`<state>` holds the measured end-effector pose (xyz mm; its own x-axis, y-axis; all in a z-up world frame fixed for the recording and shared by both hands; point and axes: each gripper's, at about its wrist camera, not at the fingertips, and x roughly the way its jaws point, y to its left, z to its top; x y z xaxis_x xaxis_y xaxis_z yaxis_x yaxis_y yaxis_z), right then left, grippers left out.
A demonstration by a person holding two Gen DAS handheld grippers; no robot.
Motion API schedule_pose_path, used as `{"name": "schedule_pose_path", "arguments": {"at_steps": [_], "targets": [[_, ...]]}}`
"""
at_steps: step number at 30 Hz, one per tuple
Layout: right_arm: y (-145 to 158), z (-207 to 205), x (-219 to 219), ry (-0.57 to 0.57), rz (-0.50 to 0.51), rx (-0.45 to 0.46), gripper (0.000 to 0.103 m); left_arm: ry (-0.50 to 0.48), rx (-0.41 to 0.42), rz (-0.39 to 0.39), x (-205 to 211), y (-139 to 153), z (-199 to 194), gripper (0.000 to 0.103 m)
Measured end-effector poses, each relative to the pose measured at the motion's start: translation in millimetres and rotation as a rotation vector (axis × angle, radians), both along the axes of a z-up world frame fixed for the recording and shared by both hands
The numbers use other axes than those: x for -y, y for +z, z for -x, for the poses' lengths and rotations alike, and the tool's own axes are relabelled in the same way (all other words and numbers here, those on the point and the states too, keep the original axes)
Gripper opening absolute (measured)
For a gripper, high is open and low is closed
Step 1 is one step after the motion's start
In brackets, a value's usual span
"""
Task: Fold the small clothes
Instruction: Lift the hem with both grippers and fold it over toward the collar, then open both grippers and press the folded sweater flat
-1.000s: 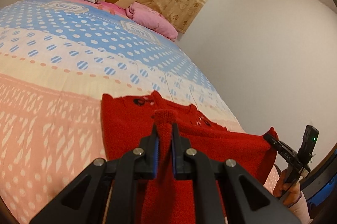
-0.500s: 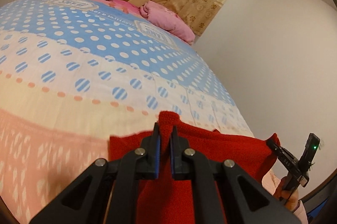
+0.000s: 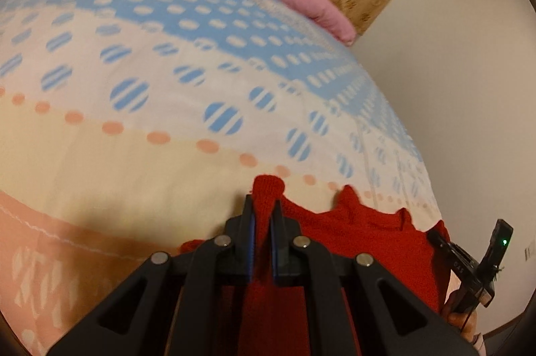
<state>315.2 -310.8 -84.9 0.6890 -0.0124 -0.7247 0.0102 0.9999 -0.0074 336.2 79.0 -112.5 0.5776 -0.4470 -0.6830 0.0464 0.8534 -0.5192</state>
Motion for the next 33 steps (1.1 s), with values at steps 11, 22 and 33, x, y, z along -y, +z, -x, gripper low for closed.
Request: {"name": "schedule_pose_path", "arguments": {"at_steps": [11, 22, 33], "targets": [[9.5, 2.9, 55.0, -0.075, -0.318, -0.038, 0.029, 0.121, 0.035, -0.041, -26.7, 33.6, 20.9, 0.020], [47.4, 110.4, 30.5, -0.084, -0.246, 0.064, 0.040, -0.132, 0.162, -0.194, 34.8, 60.9, 112.1, 0.027], [-6.8, 137.5, -13.2, -0.050, -0.051, -0.020, 0.039, -0.093, 0.132, -0.255, 38.5, 20.1, 125.4, 0.031]]}}
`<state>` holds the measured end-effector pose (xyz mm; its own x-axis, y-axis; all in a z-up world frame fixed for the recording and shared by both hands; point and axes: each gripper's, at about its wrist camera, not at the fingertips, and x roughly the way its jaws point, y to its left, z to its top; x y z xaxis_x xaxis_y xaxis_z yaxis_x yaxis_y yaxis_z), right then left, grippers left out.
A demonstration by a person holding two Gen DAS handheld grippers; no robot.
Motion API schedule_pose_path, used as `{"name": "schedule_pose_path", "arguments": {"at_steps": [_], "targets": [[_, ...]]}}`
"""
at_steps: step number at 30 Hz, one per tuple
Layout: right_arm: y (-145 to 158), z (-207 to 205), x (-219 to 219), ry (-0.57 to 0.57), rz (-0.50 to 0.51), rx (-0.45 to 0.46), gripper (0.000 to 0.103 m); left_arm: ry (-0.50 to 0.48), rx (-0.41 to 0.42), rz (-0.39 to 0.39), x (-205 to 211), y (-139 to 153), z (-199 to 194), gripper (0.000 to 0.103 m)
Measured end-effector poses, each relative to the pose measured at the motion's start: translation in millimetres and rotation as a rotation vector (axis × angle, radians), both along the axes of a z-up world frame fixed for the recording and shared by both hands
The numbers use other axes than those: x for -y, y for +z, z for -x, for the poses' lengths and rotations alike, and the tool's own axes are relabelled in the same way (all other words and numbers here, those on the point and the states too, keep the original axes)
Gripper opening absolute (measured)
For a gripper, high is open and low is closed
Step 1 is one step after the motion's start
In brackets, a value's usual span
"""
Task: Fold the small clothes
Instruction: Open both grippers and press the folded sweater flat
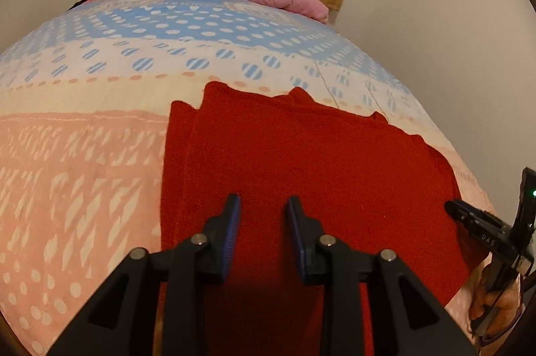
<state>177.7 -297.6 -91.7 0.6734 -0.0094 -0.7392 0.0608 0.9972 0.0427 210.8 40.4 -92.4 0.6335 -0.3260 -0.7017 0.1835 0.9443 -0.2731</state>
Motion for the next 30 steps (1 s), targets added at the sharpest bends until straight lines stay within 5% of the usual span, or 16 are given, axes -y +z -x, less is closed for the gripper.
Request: {"name": "schedule_pose_path", "arguments": {"at_steps": [7, 12, 20, 26, 30], "targets": [[8.4, 4.6, -13.7, -0.033, 0.118, 0.011, 0.039, 0.015, 0.035, -0.173, 20.1, 10.7, 21.7, 0.032], [37.3, 48.7, -55.9, 0.009, 0.132, 0.116, 0.040, 0.000, 0.121, -0.300, 25.8, 27.8, 63.0, 0.057], [23.8, 69.9, -134.5, 0.167, 0.080, 0.063, 0.040, 0.035, 0.070, -0.278, 18.4, 24.1, 85.0, 0.057], [-1.9, 64.5, -131.3, 0.154, 0.066, 0.003, 0.040, 0.080, 0.024, -0.277, 11.7, 6.4, 85.4, 0.066], [-3.1, 67.7, -130.3, 0.152, 0.054, 0.007, 0.041, 0.150, 0.041, -0.115, -13.0, 9.1, 100.1, 0.074]]}}
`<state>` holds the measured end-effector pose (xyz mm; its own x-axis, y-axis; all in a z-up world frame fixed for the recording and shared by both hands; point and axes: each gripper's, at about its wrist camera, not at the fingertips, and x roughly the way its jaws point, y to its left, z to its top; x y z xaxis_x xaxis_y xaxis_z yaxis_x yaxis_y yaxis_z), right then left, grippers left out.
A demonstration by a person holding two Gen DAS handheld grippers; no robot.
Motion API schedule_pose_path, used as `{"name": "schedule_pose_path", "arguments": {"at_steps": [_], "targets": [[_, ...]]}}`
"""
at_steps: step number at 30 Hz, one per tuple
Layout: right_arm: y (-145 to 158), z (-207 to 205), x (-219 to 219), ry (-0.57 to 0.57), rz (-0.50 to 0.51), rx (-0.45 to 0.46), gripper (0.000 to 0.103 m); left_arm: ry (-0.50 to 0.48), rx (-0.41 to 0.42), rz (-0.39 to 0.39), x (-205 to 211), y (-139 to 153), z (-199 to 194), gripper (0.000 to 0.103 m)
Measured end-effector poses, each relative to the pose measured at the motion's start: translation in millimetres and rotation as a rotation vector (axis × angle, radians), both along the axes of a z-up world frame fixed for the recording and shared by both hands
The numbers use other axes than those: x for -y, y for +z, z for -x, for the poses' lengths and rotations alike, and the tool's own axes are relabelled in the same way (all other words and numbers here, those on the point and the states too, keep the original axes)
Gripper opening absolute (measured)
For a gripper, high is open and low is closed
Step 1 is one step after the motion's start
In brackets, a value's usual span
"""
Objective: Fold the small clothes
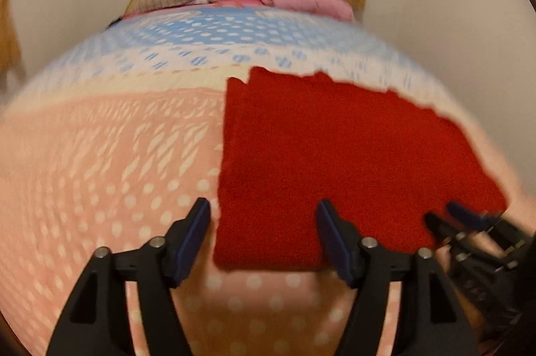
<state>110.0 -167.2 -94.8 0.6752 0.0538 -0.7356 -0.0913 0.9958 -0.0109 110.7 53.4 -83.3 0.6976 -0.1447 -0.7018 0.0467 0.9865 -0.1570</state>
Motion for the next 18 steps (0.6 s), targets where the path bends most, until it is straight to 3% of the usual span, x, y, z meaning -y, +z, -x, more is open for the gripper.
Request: {"name": "schedule_pose_path", "arguments": {"at_steps": [3, 5, 7, 9, 11, 14, 16, 18], "targets": [[0.9, 3.6, -0.4, -0.003, -0.009, 0.014, 0.041, 0.073, -0.023, 0.145, -22.9, -7.3, 12.1, 0.075], [1.7, 3.3, 2.2, -0.005, -0.029, 0.019, 0.041, 0.095, -0.042, 0.189, -26.3, -16.3, 16.0, 0.075], [2.1, 2.7, 4.7, -0.010, -0.055, 0.022, 0.041, 0.095, -0.020, 0.182, -22.2, -19.2, 18.1, 0.078], [1.8, 2.0, 7.1, -0.014, -0.072, 0.022, 0.041, 0.087, -0.023, 0.190, -16.7, -19.4, 13.2, 0.092], [1.8, 1.5, 8.1, -0.016, -0.084, 0.023, 0.041, 0.083, -0.019, 0.254, -14.2, -19.3, 3.3, 0.100], [1.7, 0.5, 9.4, -0.016, -0.094, 0.024, 0.041, 0.089, -0.013, 0.314, -15.1, -20.2, -16.4, 0.100], [1.7, -0.4, 10.0, -0.016, -0.100, 0.023, 0.041, 0.110, 0.003, 0.386, -18.9, -20.1, -27.8, 0.095], [1.7, -0.4, 11.0, -0.016, -0.105, 0.024, 0.041, 0.101, -0.006, 0.466, -19.3, -22.2, -39.1, 0.067]]}}
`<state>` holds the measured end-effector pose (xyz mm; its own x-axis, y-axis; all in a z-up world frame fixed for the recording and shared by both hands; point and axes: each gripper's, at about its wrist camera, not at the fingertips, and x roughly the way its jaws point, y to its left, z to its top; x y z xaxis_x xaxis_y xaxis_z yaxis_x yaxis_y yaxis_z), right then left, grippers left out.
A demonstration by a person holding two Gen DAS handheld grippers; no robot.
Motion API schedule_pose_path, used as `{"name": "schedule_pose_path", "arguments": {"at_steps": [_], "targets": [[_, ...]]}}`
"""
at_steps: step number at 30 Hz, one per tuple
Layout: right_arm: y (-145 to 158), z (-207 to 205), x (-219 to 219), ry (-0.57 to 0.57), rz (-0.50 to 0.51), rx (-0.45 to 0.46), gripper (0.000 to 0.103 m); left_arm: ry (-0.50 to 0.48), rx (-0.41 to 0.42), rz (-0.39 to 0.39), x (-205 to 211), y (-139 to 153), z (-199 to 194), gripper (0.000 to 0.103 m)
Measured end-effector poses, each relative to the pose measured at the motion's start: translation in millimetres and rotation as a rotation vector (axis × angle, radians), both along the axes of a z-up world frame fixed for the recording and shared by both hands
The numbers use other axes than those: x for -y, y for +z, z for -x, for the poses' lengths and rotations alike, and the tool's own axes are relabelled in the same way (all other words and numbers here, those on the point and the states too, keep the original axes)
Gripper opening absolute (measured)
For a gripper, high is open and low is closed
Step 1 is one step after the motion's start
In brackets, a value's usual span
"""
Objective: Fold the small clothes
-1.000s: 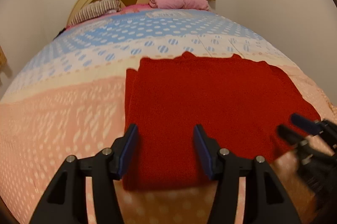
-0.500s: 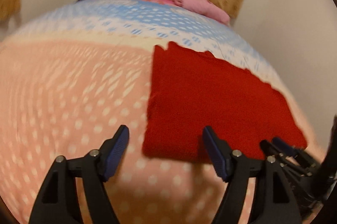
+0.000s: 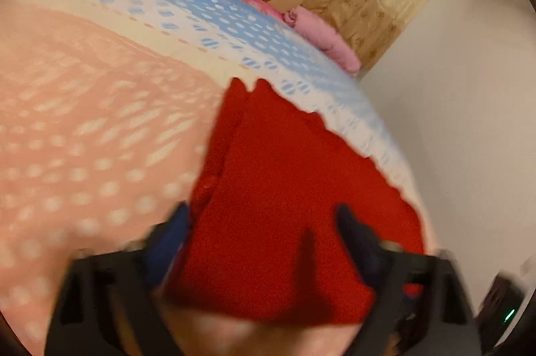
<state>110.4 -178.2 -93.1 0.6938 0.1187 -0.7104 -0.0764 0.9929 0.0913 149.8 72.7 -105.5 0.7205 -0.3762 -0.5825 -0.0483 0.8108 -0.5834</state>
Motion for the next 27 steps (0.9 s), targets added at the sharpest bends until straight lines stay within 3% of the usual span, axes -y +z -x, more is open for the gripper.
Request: {"name": "schedule_pose_path", "arguments": {"at_steps": [1, 2, 3, 5, 9, 14, 18, 24, 27], "targets": [[0.2, 0.2, 0.2, -0.001, -0.001, 0.000, 0.041, -0.002, -0.014, 0.013, 1.5, -2.1, -5.2, 0.060], [0.2, 0.1, -0.2, 0.000, 0.001, -0.001, 0.041, -0.002, -0.013, 0.006, 3.6, -2.9, -7.4, 0.044], [0.4, -0.7, -1.3, 0.000, 0.006, -0.006, 0.041, -0.006, -0.006, -0.005, 5.5, -2.7, -7.2, 0.034], [4.1, -1.1, -2.3, 0.001, 0.014, -0.012, 0.041, -0.013, 0.004, 0.013, 3.6, -3.6, -5.3, 0.033], [22.9, -8.8, -6.4, 0.010, -0.062, 0.041, 0.040, 0.015, -0.016, 0.078, -7.3, -11.0, -5.5, 0.034], [3.7, -40.9, -21.8, 0.025, -0.096, -0.033, 0.041, 0.007, -0.012, 0.044, -1.6, -8.8, -7.0, 0.034], [-1.2, -39.0, -22.6, 0.022, -0.091, -0.025, 0.041, -0.035, 0.042, -0.021, 10.6, 6.3, -8.9, 0.022], [3.0, -33.8, -9.4, 0.017, -0.183, -0.013, 0.041, -0.167, 0.190, -0.173, 53.6, 47.0, -5.8, 0.020], [14.3, -23.0, 12.1, -0.039, -0.248, 0.033, 0.041, -0.249, 0.232, -0.236, 78.3, 55.9, -3.4, 0.020]]}}
